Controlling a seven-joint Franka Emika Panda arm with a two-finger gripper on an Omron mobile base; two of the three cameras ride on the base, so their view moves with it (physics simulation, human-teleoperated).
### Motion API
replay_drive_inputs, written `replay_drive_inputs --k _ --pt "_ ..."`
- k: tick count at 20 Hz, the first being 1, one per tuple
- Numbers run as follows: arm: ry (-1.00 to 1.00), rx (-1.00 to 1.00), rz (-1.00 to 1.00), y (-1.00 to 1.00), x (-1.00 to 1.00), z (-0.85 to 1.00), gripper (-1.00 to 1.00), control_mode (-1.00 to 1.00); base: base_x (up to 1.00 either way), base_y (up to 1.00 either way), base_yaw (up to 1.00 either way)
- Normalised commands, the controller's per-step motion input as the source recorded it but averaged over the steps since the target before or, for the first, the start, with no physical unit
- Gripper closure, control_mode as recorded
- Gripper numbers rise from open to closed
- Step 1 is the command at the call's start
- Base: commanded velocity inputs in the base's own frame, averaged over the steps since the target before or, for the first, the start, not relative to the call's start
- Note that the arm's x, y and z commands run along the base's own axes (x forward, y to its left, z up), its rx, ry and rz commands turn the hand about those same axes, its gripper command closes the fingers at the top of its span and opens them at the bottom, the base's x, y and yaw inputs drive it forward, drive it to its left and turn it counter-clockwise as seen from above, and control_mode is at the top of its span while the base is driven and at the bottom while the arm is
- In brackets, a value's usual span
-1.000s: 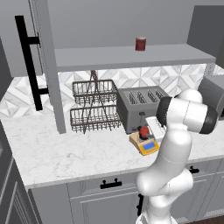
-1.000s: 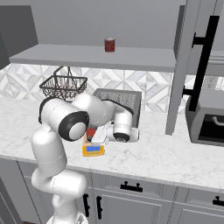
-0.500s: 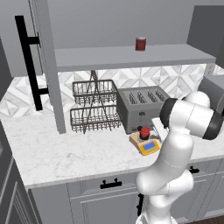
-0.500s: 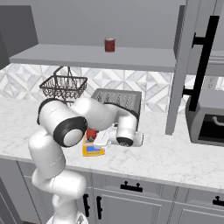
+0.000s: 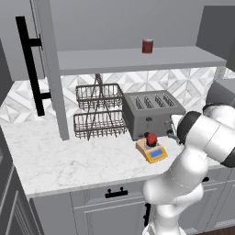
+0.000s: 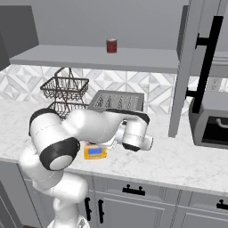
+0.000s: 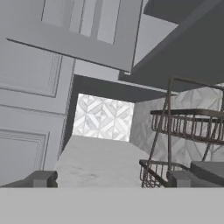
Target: Pick the jam and place it on the digital scale for weighing, and close the cabinet.
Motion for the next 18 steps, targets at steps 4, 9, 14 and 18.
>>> replay_drive_inputs --k 4,9,14,18 --pt "-0.08 0.05 -0.12 -0.19 -0.5 0.23 -1.0 -1.0 0.0 0.0 0.0" --pt "-0.22 0.11 -0.11 -0.32 -0.51 0.1 -1.0 -1.0 0.0 0.0 0.0" --pt "-0.18 0.09 -0.14 -0.45 -0.18 0.48 -1.0 -1.0 0.0 0.0 0.0" --pt "-0.17 0.11 -0.11 -0.49 0.0 0.57 -1.0 -1.0 0.0 0.0 0.0"
